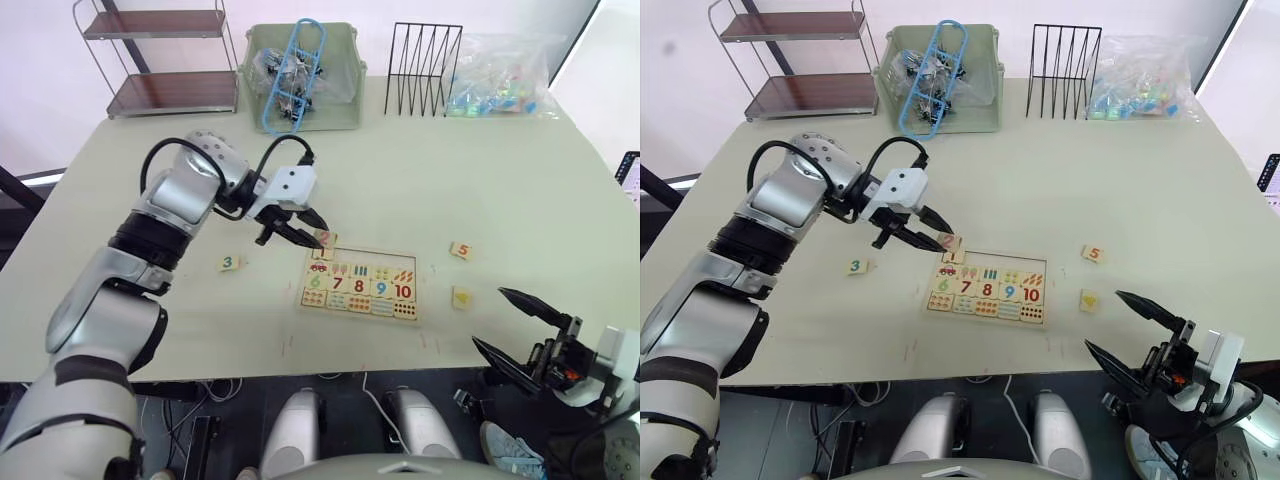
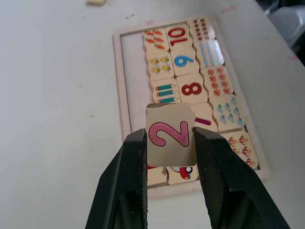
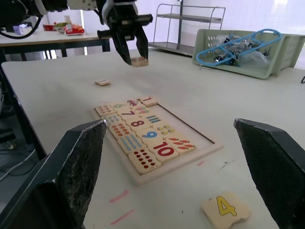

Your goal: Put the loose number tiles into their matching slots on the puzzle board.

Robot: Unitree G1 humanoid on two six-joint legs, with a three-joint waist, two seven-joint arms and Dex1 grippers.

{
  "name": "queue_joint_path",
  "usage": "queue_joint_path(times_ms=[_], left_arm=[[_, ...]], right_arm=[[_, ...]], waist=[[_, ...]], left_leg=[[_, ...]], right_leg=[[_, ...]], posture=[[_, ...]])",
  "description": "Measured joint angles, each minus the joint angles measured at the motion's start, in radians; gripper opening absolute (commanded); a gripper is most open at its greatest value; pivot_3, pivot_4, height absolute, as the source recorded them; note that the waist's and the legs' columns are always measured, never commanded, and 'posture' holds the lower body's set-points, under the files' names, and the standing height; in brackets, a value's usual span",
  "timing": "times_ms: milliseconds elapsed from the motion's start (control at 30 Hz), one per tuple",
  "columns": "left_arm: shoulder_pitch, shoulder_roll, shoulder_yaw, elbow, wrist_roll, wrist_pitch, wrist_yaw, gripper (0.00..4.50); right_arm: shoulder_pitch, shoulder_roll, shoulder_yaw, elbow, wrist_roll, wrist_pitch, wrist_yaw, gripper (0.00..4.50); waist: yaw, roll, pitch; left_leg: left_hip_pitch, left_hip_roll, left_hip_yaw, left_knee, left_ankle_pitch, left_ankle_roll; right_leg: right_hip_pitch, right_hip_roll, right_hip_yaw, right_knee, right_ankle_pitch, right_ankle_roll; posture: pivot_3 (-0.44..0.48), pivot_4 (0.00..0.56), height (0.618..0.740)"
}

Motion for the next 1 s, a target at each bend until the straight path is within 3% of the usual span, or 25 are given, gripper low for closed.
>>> queue_joint_path(times_ms=[300,567,1000], left_arm=[[-0.054,-0.125,-0.036,0.032,0.163,0.133,0.01,0.95],[-0.055,-0.191,-0.042,0.053,0.259,0.137,0.043,0.95],[-0.068,-0.266,-0.081,0.036,0.37,0.319,0.06,0.95]], right_arm=[[0.022,0.0,0.01,-0.043,-0.008,0.0,-0.047,4.5],[0.03,-0.001,0.01,-0.044,-0.021,0.001,-0.078,4.5],[0.045,-0.021,0.007,-0.045,-0.021,0.0,-0.083,4.5]], waist=[[0.005,0.0,0.0],[0.003,0.0,0.0],[0.002,0.0,0.0]], left_leg=[[-0.001,-0.001,-0.001,0.001,0.0,0.0],[-0.001,-0.001,-0.001,0.0,0.0,0.0],[-0.001,-0.001,-0.002,0.0,0.0,0.0]], right_leg=[[0.0,0.0,0.001,0.0,0.0,0.0],[0.0,0.001,0.001,0.0,0.0,0.0],[0.0,0.001,0.0,0.0,0.0,0.0]], posture=[[0.0,0.15,0.74],[0.0,0.15,0.74],[0.0,0.15,0.74]])
